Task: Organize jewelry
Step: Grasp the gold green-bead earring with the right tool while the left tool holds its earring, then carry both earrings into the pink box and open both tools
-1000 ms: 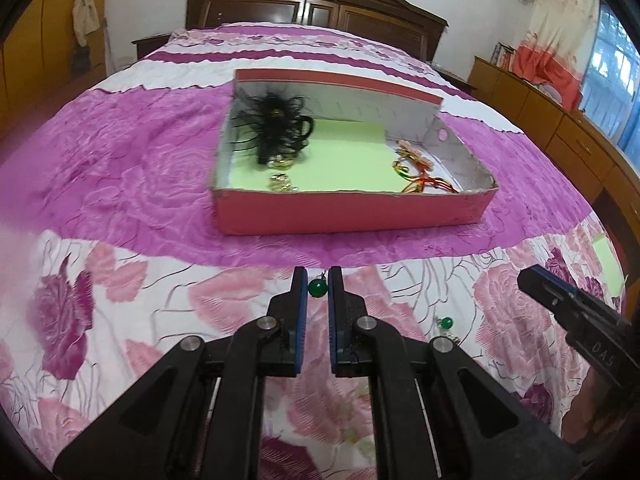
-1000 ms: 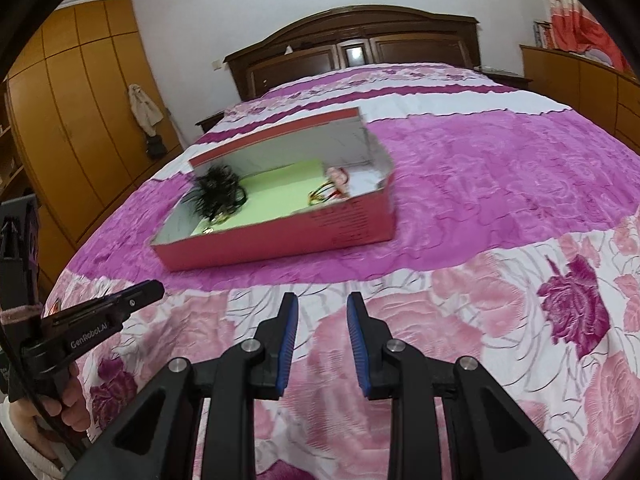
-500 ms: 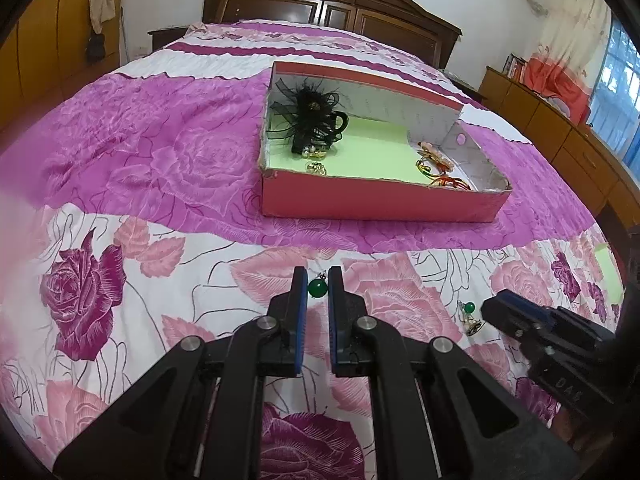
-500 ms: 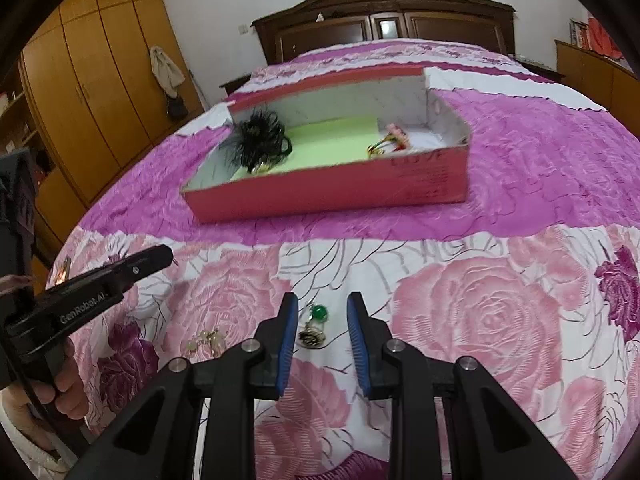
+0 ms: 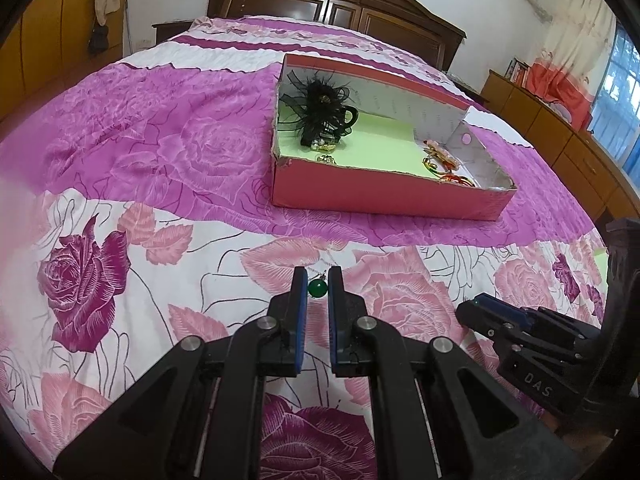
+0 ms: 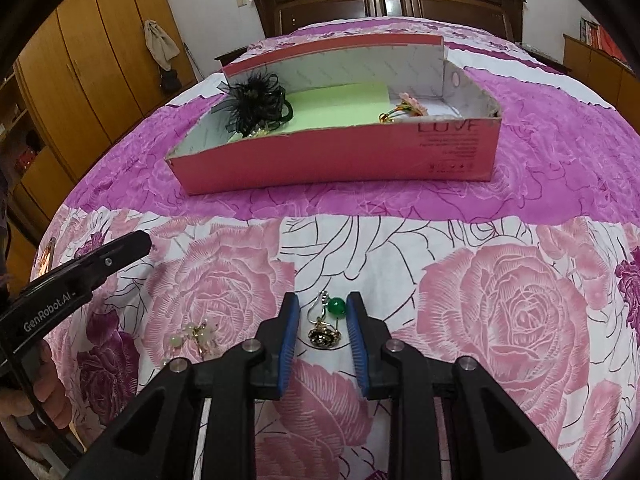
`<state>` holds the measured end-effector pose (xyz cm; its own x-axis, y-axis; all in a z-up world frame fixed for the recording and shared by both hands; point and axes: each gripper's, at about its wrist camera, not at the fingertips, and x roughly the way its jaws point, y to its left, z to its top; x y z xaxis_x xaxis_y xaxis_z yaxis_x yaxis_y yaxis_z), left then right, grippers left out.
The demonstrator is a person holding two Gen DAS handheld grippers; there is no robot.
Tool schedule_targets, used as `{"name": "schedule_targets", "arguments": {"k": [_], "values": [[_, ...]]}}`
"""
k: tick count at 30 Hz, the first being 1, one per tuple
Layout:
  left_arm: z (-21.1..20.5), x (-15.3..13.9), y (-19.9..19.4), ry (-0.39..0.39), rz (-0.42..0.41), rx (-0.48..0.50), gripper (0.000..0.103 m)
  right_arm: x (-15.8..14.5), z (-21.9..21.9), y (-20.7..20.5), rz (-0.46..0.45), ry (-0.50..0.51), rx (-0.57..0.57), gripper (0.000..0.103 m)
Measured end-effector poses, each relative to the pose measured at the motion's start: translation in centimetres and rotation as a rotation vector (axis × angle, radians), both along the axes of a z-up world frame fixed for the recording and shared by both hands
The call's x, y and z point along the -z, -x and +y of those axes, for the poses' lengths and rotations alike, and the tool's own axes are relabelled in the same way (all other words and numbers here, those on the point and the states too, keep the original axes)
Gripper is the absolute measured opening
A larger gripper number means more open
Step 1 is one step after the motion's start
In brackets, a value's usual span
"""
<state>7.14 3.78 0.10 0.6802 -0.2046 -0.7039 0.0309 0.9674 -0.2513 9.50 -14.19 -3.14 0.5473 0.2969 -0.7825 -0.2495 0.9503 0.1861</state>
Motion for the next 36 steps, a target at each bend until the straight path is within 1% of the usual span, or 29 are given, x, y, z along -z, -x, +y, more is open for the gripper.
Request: {"name": "schedule_targets", "arguments": {"k": [1,3,6,16,28,36], "values": [[0.0,0.0,0.0,0.000,0.000,0.000,0.001,0.0,0.0,0.0,0.002,-0.003,-0.001,0.022],[-0.1,0.0,0.0,-0.001,0.001,0.002,0.001,0.1,0.0,-0.1,0.004,-0.013,0.002,0.016],[-0.2,0.0,0.0,-0.003,0.000,0.004,0.001,-0.1,-0.3,-0.1,-0.001,-0.031,0.009,0.014],[-0.6,-0.9,0.3,-0.011,-0.020,0.009,0.001,-1.4,-1.4,0.5,-0.050,-0.075,0.026,0.014],[-1.2,-2.8,0.8,-0.011,-0.057,0.017,0.001,-4.5,-3.1,1.1,-0.106,-0.163,0.041,0.014],[-1.4,-4.1,0.3,-0.019,-0.085,0.020,0.001,-5.8,-3.7,0.8,-0.140,-0.169,0.050,0.014]]}}
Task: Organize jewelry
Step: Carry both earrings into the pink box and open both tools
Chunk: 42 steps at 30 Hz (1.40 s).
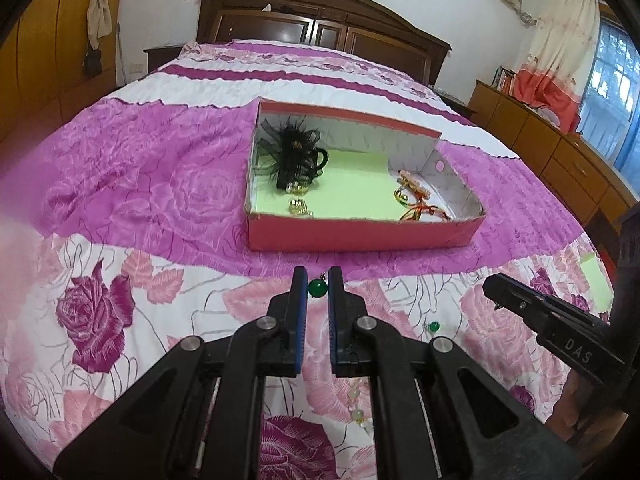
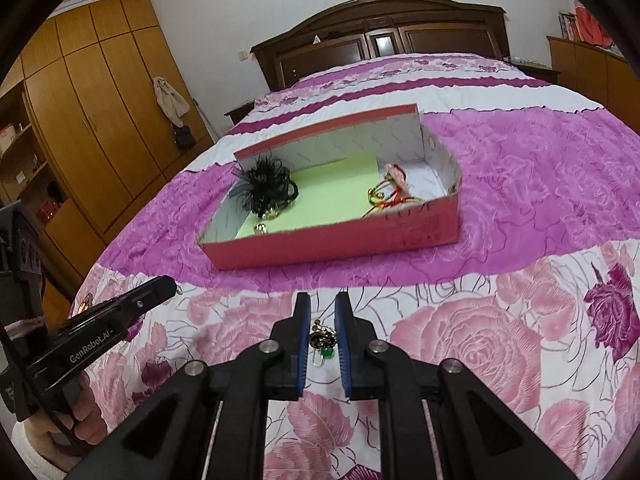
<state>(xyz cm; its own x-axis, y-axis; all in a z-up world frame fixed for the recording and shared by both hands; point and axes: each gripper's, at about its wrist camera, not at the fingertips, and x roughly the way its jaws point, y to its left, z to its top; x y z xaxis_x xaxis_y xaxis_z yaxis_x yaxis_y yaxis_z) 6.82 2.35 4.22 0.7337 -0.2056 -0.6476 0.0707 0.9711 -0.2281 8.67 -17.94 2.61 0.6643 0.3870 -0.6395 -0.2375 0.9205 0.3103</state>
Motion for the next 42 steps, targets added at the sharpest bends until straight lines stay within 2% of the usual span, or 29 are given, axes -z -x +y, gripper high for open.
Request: {"name": "schedule_targets", "arguments": {"k": [12,21,34,42], "values": [[-0.8,-3.0,-3.2,-0.041,-0.069,0.009,0.001,-2.7,-0.6,-2.5,-0.068,0.016,0.004,0.014],[-1.8,-4.0,-6.5,-0.084,-0.104,0.028,0.001,-3.5,-0.8,-6.1,-0.095,0.048,0.023,0.014],[-1.6,-0.2,-10.7,-0.064,-0.026,0.010,0.001,-0.4,-1.4,-11.1,-0.036,0.097,0.054,0.014],[-1.9,2.9,-11.7,-0.059,0.040,0.012,0.001,2.1,-1.7,-12.2,-0.004,0.123,0.065,0.014]]}}
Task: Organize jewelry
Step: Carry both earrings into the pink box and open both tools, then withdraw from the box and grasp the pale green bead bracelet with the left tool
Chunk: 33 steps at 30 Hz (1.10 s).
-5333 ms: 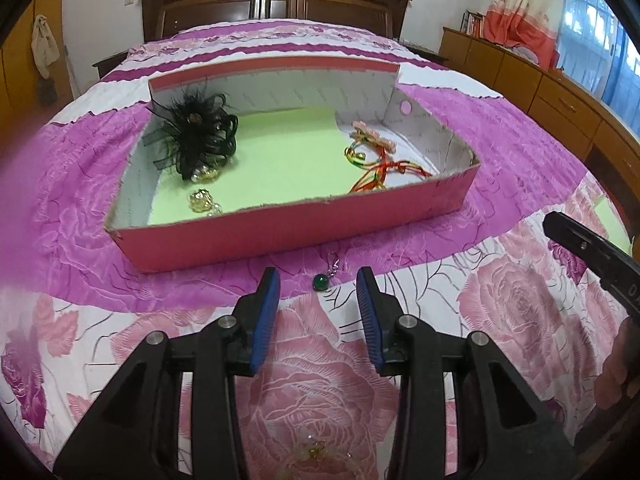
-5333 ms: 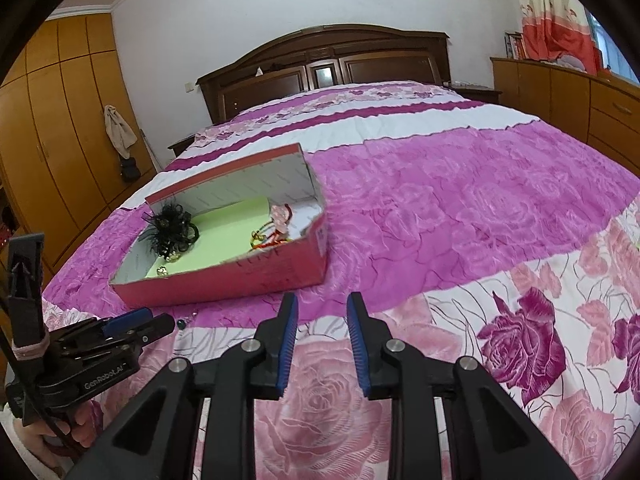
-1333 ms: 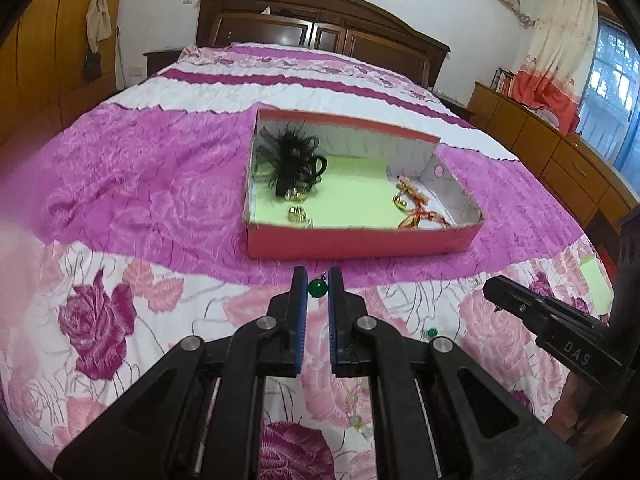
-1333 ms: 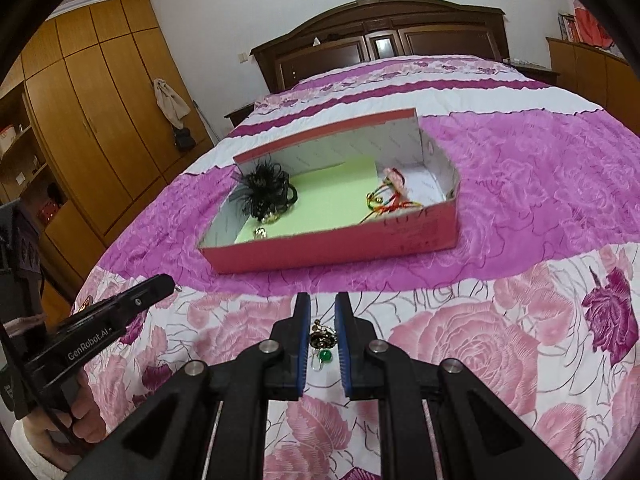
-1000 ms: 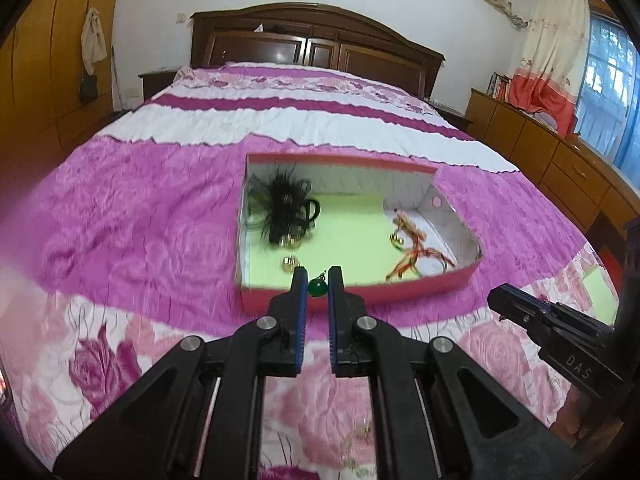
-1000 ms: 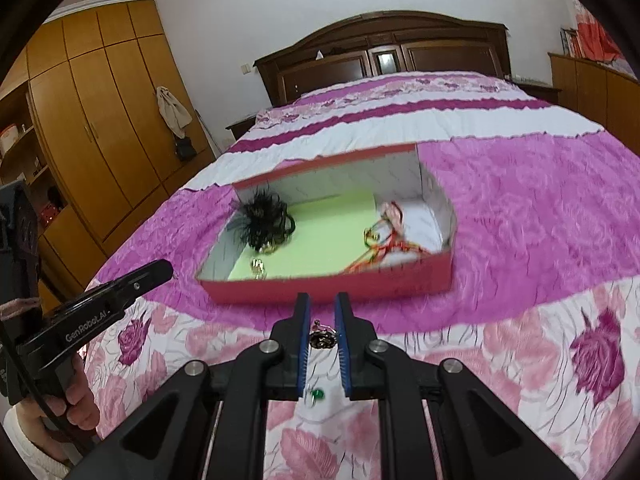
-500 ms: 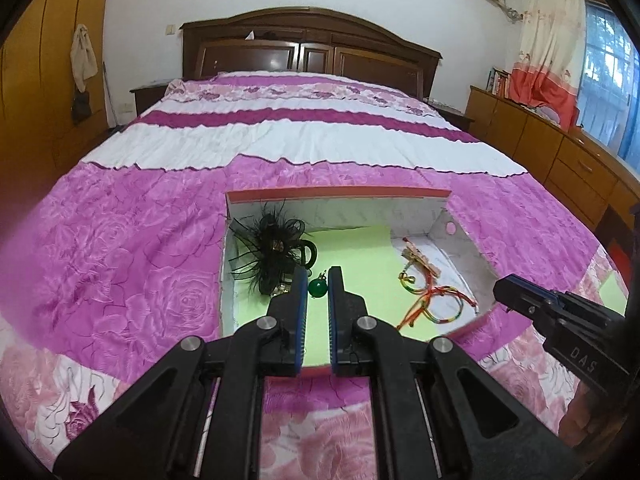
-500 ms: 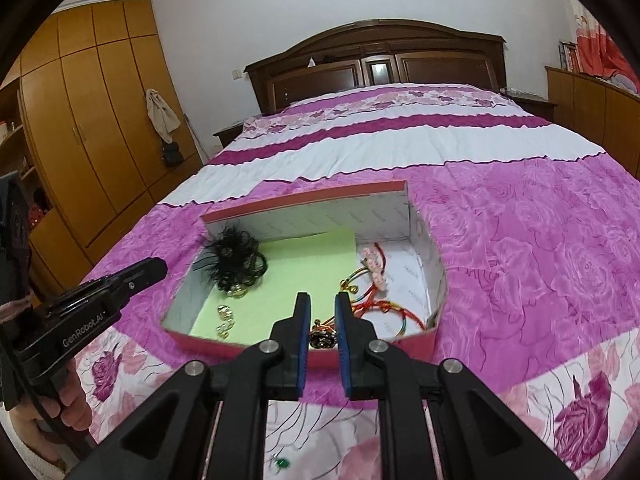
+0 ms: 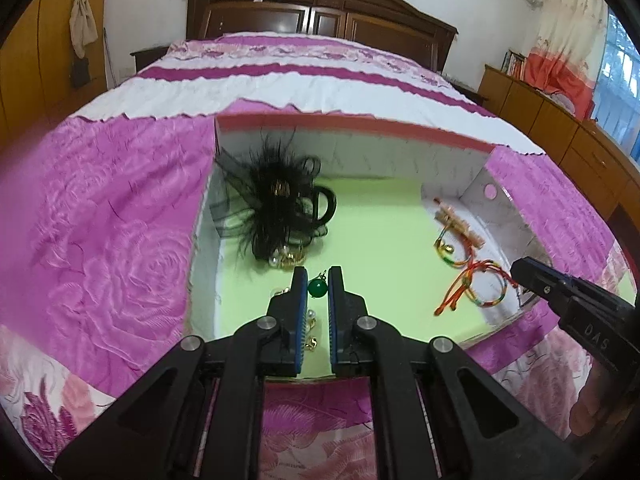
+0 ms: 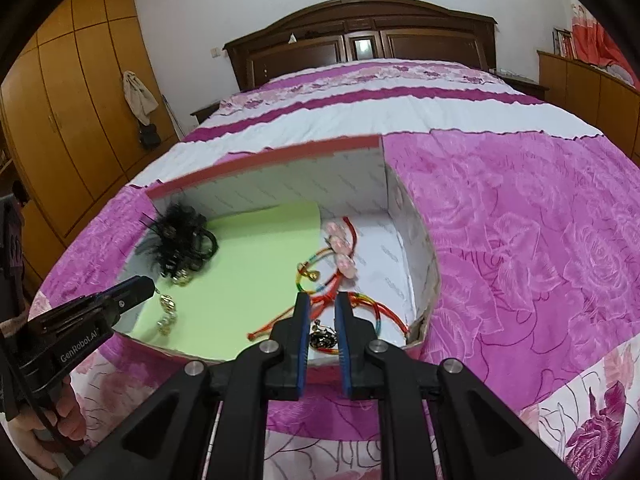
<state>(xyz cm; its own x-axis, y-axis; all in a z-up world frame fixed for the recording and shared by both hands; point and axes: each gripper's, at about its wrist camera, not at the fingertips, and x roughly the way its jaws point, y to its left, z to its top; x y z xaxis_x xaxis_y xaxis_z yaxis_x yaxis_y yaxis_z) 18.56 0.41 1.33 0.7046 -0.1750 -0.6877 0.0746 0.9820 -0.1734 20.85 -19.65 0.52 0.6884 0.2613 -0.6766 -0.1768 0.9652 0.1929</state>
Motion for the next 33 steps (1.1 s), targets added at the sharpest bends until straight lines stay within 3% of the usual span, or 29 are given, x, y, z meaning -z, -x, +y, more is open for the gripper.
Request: {"name": "schedule_targets", "arguments": {"k": [11,15,18,33], "values": [[-0.4,0.8,-0.3,-0.022,0.010,0.005,0.004,0.3,0.4,-0.2,-0.015,0.016,0.000,0.015],[-0.4,0.5,0.0,-0.021,0.009,0.003,0.014,0.1,0.2,-0.2,-0.021,-0.006,-0.002,0.019],[-0.3,0.0,0.5,-0.012,0.004,0.004,0.017,-0.5,-0.1,0.4,-0.038,-0.032,-0.006,0.025],[0.3,-4.0,5.7,-0.006,-0.034,0.005,0.022,-4.5,-0.1,6.4,-0.094,-0.078,-0.016,0.030]]}}
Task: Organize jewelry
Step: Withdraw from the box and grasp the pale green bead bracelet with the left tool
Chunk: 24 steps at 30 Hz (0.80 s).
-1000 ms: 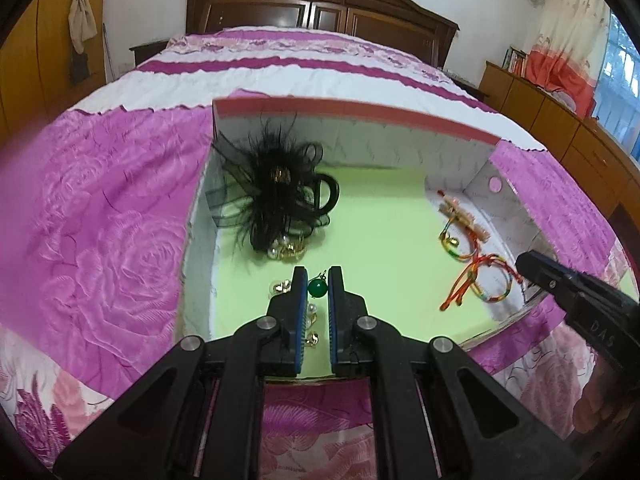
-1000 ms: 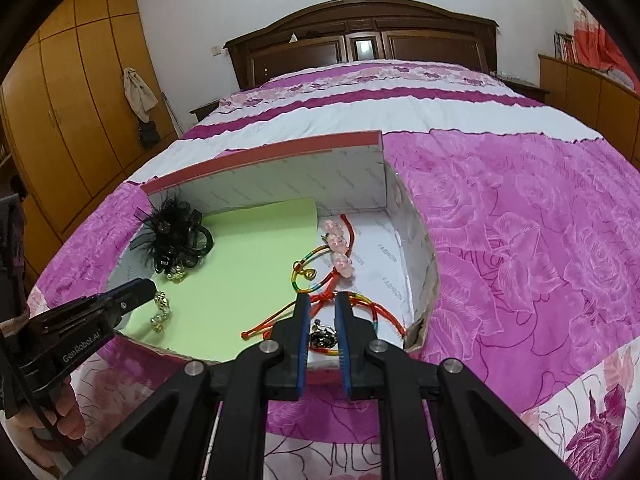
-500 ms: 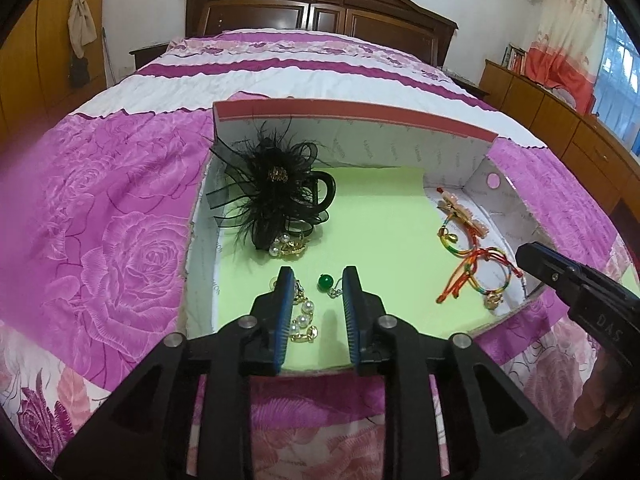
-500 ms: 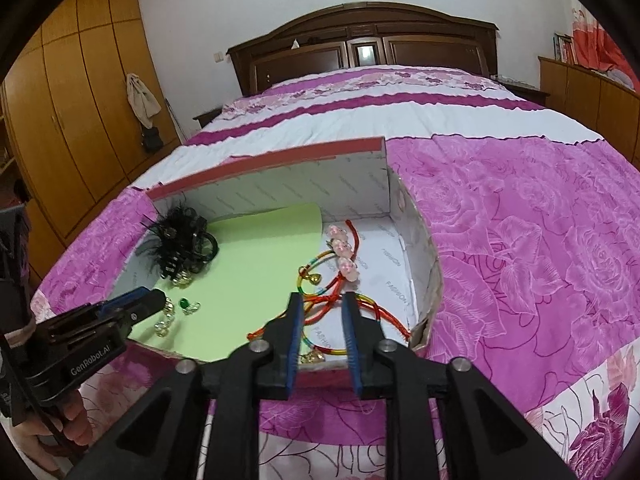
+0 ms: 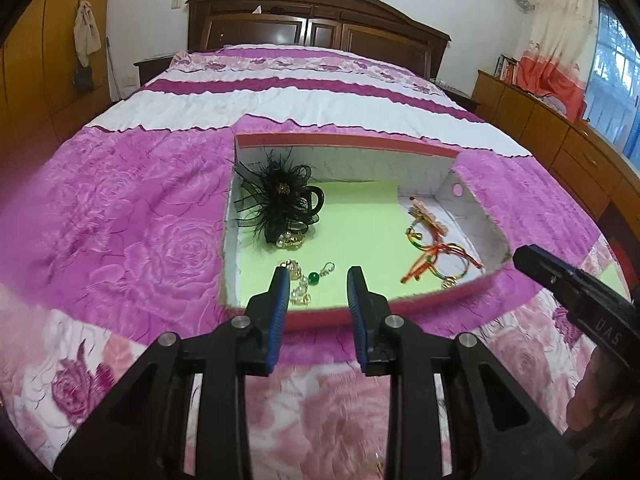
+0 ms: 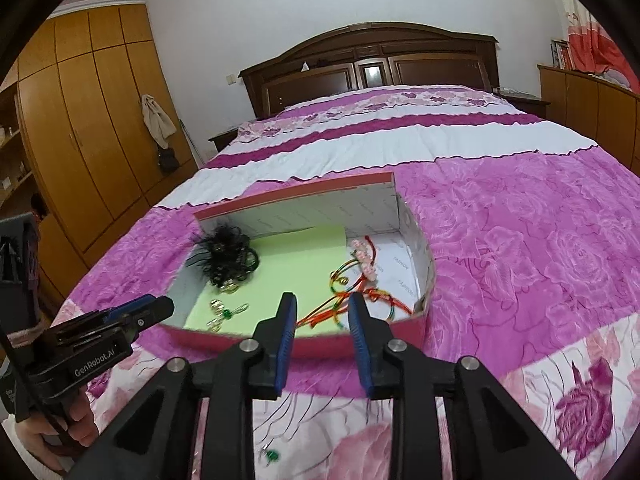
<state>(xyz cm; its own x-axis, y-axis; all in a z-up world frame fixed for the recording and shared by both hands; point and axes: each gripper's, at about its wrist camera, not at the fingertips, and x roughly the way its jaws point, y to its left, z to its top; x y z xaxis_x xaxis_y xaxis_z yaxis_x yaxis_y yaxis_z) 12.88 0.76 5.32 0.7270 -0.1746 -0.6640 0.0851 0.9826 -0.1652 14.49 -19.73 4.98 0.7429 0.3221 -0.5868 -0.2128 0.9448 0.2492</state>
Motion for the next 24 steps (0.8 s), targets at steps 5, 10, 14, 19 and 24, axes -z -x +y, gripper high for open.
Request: {"name": "schedule_targets", "arguments": {"k": [5,10,14,19,24], "values": [[0.3,-0.7,2.0,-0.002,-0.003,0.004,0.024,-0.2,0.1,2.4,0.004,-0.010,-0.006,0.030],[0.3,-0.7,3.8,0.000,0.007,0.017,0.025,-0.1,-0.1,4.3,0.011,-0.019,-0.006,0.030],[0.2,-0.2,5.1,0.001,0.020,0.031,0.026,0.2,-0.3,5.4,0.022,-0.027,-0.001,0.030],[-0.2,1.1,6.2,0.013,0.065,0.058,0.026,0.9,-0.7,6.6,0.041,-0.031,0.002,0.030],[-0.9,2.5,7.1,-0.001,0.108,0.087,0.026,1.4,-1.0,7.2,0.053,-0.029,0.007,0.030]]}}
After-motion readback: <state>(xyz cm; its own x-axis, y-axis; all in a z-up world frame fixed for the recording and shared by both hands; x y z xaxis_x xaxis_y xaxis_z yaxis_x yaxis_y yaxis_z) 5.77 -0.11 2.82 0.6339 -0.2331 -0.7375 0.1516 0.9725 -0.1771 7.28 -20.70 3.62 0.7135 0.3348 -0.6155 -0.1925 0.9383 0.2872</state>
